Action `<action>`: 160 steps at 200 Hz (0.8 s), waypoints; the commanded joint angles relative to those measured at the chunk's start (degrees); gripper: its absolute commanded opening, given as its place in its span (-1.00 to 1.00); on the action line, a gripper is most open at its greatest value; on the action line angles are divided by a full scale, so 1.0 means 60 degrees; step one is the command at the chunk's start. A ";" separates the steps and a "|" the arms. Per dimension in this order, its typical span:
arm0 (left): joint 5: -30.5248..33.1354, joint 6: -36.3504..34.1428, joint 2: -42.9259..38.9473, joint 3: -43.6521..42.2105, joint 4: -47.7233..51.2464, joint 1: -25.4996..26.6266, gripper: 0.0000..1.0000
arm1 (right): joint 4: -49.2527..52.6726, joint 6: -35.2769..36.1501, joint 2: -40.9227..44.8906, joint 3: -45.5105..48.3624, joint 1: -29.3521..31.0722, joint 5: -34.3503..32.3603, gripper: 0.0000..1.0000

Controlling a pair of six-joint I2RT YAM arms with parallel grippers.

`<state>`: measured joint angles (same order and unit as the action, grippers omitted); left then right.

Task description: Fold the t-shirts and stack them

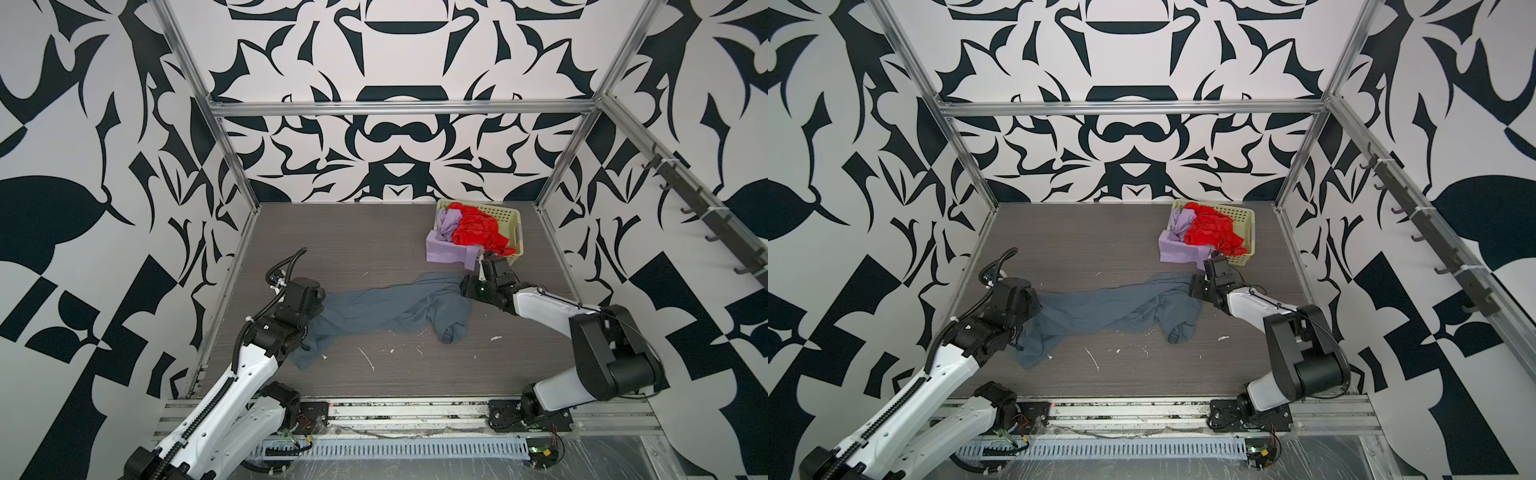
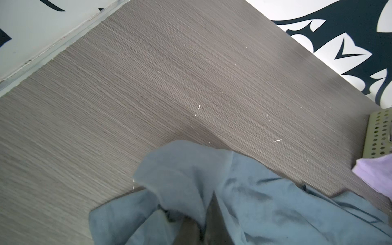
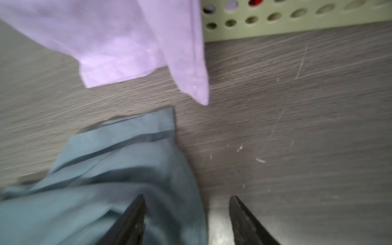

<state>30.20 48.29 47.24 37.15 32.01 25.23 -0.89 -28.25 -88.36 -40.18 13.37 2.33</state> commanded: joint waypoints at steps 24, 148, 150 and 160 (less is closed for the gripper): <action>0.0075 0.0242 -0.0050 -0.0060 -0.0175 -0.0011 -1.00 | -0.1054 0.0440 -0.0834 -0.0753 -0.0104 0.0068 0.14; 0.0064 -0.1670 0.1135 0.1339 -0.1279 -0.0261 -1.00 | -0.0808 0.1193 0.1176 -0.1369 0.0570 -0.1882 -1.00; 0.0028 -0.1774 0.1201 0.1459 -0.1311 -0.0290 -1.00 | -0.0776 0.1270 0.1261 -0.1475 0.0570 -0.1922 -1.00; -0.0101 -0.2261 0.1533 0.2059 -0.1445 -0.0456 -1.00 | -0.0655 0.1595 0.1559 -0.1986 0.0571 -0.2084 -1.00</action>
<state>30.06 42.52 53.65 41.58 27.90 24.27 -5.15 -23.77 -85.17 -43.27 16.99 -3.44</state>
